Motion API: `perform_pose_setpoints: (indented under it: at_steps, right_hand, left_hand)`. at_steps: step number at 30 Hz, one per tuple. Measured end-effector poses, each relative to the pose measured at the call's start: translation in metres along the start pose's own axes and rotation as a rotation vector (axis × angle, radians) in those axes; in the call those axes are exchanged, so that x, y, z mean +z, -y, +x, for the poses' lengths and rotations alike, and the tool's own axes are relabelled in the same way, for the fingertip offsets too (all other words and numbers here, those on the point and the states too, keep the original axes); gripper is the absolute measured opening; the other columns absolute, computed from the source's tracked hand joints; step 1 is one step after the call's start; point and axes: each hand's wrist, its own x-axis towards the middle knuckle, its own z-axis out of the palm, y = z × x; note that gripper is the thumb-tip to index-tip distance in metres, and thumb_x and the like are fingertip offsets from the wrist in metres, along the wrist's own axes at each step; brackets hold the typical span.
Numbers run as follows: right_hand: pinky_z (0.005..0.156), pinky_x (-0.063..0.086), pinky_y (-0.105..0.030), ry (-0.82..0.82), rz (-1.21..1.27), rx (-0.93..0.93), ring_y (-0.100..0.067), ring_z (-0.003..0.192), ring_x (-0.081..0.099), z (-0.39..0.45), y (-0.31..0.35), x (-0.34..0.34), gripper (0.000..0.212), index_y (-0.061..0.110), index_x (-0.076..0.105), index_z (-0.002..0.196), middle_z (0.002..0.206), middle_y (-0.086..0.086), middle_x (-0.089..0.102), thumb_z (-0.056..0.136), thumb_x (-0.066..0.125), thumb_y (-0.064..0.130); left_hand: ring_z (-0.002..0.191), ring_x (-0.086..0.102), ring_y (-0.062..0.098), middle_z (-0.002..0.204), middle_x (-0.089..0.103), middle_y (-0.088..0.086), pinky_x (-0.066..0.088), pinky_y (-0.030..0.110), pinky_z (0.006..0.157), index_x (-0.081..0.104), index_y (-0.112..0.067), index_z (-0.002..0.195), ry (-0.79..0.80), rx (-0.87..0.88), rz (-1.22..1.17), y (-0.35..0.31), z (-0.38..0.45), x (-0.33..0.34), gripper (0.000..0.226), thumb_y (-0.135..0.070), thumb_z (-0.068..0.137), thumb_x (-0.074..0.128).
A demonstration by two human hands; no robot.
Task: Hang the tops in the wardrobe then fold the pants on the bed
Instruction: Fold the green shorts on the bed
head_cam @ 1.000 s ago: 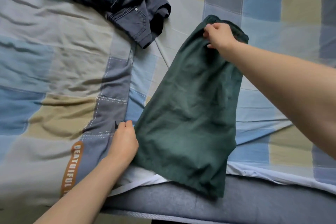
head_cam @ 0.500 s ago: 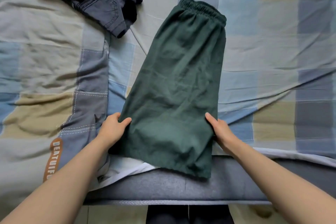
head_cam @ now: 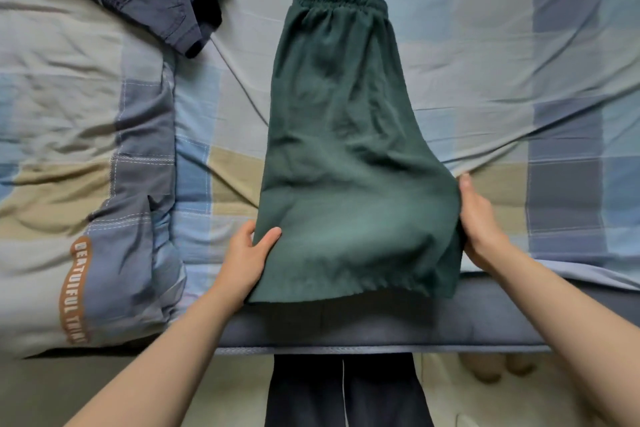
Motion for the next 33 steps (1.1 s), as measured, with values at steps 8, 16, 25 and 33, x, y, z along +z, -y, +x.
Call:
perform_pose_setpoints:
  at_steps: [8, 16, 25, 33]
  right_hand:
    - [0.073, 0.037, -0.030, -0.076, -0.739, -0.080, -0.030, 0.085, 0.058, 0.006, -0.075, -0.044, 0.011, 0.008, 0.058, 0.096, 0.085, -0.009, 0.060, 0.087, 0.053, 0.003]
    - [0.065, 0.047, -0.035, 0.086, -0.204, 0.048, -0.018, 0.063, 0.050, 0.025, -0.048, -0.004, 0.022, 0.016, 0.060, 0.075, 0.078, -0.008, 0.060, 0.095, 0.051, 0.017]
    - [0.043, 0.019, -0.023, -0.036, -0.182, -0.016, -0.013, 0.053, 0.023, 0.053, -0.035, -0.007, 0.035, 0.018, 0.041, 0.055, 0.051, 0.006, 0.032, 0.087, 0.049, 0.009]
    - [0.040, 0.040, -0.018, -0.048, -0.117, 0.137, -0.013, 0.049, 0.055, 0.067, -0.049, -0.059, 0.018, 0.009, 0.056, 0.097, 0.071, -0.007, 0.059, 0.099, 0.049, 0.026]
  left_hand:
    - [0.108, 0.052, 0.045, 0.118, 0.052, 0.023, 0.044, 0.050, 0.089, 0.045, -0.002, 0.121, -0.196, -0.118, 0.748, 0.041, -0.035, 0.027, 0.046, -0.005, 0.081, 0.068]
    - [0.144, 0.018, 0.040, 0.160, 0.012, 0.011, 0.026, 0.057, 0.112, 0.017, -0.028, 0.154, 0.030, 0.400, 1.265, 0.020, -0.025, 0.108, 0.098, -0.034, 0.077, 0.077]
    - [0.141, -0.031, 0.044, 0.148, -0.047, -0.005, 0.028, 0.076, 0.099, -0.028, -0.050, 0.142, 0.174, 0.190, 1.340, 0.029, -0.008, 0.140, 0.118, -0.038, 0.083, 0.074]
    - [0.138, -0.029, 0.050, 0.141, -0.055, 0.003, 0.020, 0.077, 0.102, -0.034, -0.048, 0.141, 0.145, 0.176, 1.454, 0.020, -0.018, 0.151, 0.121, -0.010, 0.084, 0.066]
